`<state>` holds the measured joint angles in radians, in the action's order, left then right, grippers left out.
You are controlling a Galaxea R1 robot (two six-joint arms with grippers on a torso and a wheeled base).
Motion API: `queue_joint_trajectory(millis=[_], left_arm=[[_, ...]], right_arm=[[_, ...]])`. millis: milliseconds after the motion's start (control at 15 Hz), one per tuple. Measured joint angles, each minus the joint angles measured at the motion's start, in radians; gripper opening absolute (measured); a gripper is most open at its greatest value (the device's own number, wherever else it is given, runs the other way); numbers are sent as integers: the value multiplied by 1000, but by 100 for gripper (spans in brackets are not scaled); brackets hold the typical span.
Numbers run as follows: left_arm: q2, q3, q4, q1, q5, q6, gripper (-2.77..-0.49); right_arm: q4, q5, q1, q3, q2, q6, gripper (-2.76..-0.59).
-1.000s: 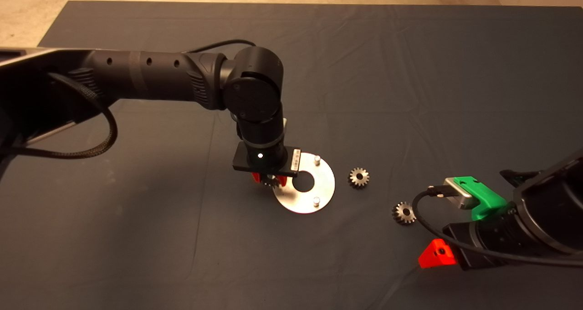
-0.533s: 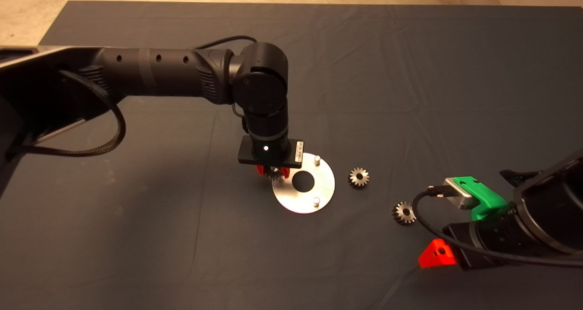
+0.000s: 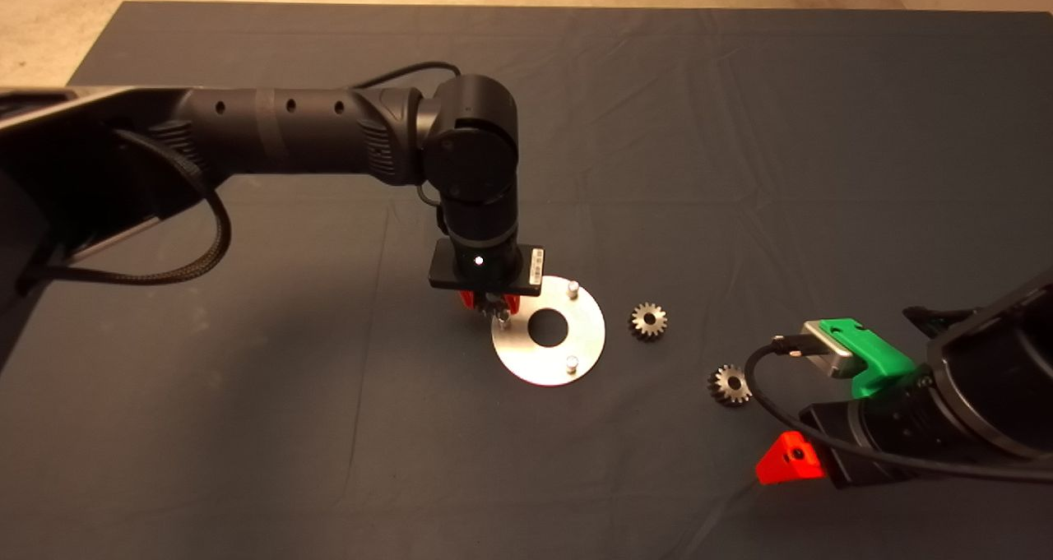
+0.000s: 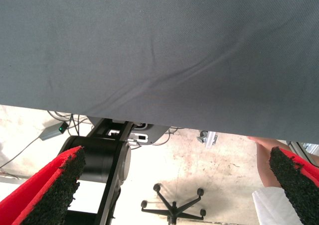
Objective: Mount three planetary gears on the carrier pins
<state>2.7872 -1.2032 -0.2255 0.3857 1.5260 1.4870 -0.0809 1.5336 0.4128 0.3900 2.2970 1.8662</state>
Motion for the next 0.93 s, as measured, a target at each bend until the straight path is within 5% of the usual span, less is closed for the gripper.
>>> queue_joint_trajectory(millis=[933], left_arm=[[1,14,-3,-15,0,-1,-239]], right_arm=[[0,0,0,0,0,0,-61]])
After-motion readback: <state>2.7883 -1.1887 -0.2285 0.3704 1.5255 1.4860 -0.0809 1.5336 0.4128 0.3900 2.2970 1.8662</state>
